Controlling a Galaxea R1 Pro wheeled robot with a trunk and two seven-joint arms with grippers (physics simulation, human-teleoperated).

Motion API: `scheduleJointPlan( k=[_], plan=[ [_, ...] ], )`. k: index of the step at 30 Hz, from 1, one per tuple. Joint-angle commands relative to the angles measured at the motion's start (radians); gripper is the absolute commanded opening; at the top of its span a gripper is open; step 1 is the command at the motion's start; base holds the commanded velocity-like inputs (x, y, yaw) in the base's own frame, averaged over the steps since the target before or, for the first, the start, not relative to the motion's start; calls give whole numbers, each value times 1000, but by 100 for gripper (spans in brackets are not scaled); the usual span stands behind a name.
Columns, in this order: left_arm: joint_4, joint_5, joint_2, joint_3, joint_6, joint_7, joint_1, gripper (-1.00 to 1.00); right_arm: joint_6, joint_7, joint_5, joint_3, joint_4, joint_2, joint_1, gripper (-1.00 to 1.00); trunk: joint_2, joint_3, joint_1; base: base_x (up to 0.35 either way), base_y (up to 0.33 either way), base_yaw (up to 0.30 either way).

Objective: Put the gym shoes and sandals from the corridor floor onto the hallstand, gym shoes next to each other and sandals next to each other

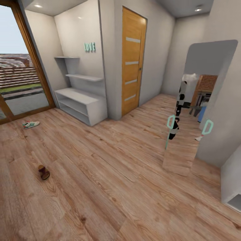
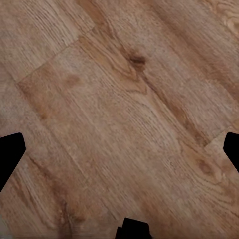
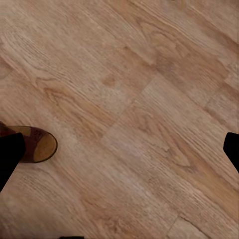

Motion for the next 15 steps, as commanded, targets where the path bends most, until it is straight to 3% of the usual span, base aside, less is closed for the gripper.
scheduleJointPlan(
  k=[1, 15],
  plan=[
    [1, 1, 0, 3, -3, -1, -1, 100, -3, -1, 0, 0, 0, 0, 0, 100, 0, -2, 0, 1, 0, 232],
    [1, 0, 0, 0, -3, -1, -1, 100, -3, 0, 0, 0, 0, 0, 0, 100, 0, -15, 0, 0, 0, 231]
  ],
)
